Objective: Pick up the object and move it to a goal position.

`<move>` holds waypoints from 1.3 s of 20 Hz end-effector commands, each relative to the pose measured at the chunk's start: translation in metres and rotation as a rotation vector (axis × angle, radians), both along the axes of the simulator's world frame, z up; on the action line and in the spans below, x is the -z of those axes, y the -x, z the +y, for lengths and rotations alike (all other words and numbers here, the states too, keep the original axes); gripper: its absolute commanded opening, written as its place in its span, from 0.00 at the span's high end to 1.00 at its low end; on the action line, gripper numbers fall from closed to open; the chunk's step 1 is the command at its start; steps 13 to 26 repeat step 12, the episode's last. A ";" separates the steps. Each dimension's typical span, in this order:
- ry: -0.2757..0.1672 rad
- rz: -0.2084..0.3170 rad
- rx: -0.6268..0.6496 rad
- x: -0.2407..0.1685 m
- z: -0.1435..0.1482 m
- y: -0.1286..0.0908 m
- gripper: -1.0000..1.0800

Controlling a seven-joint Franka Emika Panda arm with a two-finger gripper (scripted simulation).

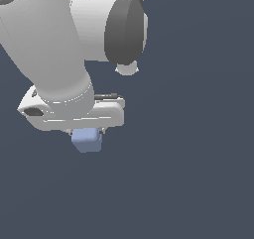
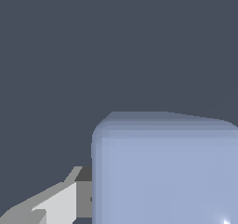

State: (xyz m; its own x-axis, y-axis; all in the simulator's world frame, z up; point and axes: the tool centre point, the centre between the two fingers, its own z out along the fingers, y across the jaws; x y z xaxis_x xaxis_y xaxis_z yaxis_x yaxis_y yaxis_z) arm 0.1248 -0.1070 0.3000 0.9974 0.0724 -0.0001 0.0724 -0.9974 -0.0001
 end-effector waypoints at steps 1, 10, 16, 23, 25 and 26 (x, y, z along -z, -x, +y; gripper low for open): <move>0.000 0.000 0.000 -0.005 -0.003 -0.003 1.00; 0.000 0.000 0.000 -0.011 -0.009 -0.008 1.00; 0.000 0.000 0.000 -0.012 -0.009 -0.009 1.00; 0.000 0.000 0.000 -0.012 -0.009 -0.009 1.00; 0.000 0.000 0.000 -0.012 -0.009 -0.009 1.00; 0.000 0.000 0.000 -0.012 -0.009 -0.009 1.00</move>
